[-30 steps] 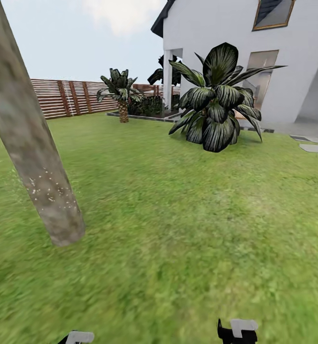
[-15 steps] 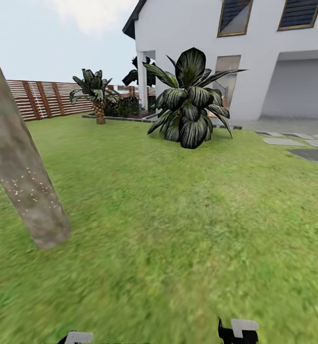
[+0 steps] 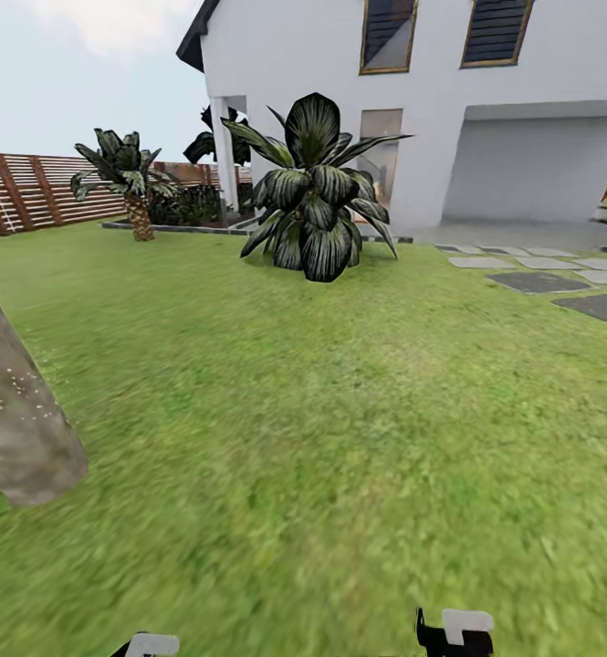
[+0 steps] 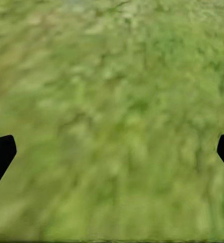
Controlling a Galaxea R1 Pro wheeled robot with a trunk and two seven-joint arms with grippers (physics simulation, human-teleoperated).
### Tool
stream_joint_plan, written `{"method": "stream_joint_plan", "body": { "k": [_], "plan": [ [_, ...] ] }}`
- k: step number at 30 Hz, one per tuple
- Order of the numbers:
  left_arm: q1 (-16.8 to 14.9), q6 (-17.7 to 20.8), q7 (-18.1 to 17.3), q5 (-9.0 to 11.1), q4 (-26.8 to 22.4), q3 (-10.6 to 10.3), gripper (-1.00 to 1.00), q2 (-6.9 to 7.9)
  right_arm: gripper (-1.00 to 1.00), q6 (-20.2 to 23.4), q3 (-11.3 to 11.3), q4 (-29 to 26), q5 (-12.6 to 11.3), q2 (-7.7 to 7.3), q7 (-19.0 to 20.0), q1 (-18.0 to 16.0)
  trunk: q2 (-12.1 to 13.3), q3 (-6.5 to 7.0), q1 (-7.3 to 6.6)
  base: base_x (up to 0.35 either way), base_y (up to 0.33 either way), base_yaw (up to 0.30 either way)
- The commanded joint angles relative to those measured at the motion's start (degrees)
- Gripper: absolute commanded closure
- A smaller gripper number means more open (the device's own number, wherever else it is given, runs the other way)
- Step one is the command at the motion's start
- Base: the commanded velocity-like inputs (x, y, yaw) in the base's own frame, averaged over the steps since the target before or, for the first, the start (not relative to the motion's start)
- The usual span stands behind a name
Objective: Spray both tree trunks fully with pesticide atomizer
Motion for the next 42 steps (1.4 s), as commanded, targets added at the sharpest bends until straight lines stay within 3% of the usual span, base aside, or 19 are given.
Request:
{"method": "stream_joint_plan", "body": {
  "k": [1, 13, 30, 42],
  "plan": [
    [0.0, -0.2, 0.6, -0.1, 0.0, -0.5, 1.0, 0.01, -1.0, 0.0, 0.0, 0.1, 0.6, 0.02, -0.5, -0.1, 0.0, -0.05, -0.01, 0.0, 0.0, -0.3],
    [0.0, -0.2, 0.6, -0.2, 0.0, -0.5, 1.0, 0.08, -1.0, 0.0, -0.1, 0.1, 0.6, 0.02, -0.5, -0.1, 0.0, -0.05, -0.01, 0.0, 0.0, -0.3],
    [0.0, -0.2, 0.5, -0.1, 0.0, -0.5, 1.0, 0.09, -1.0, 0.0, 0.0, 0.1, 0.6, 0.2, -0.5, -0.1, 6.8, 3.0, -3.74, 0.0, 0.0, -0.3],
    [0.0, -0.4, 1.0, -0.1, 0.0, -0.5, 1.0, 0.15, -1.0, 0.0, 0.0, 0.1, 0.6, 0.2, -0.5, -0.1, 6.8, 3.0, -3.74, 0.0, 0.0, -0.3]
  ]
}}
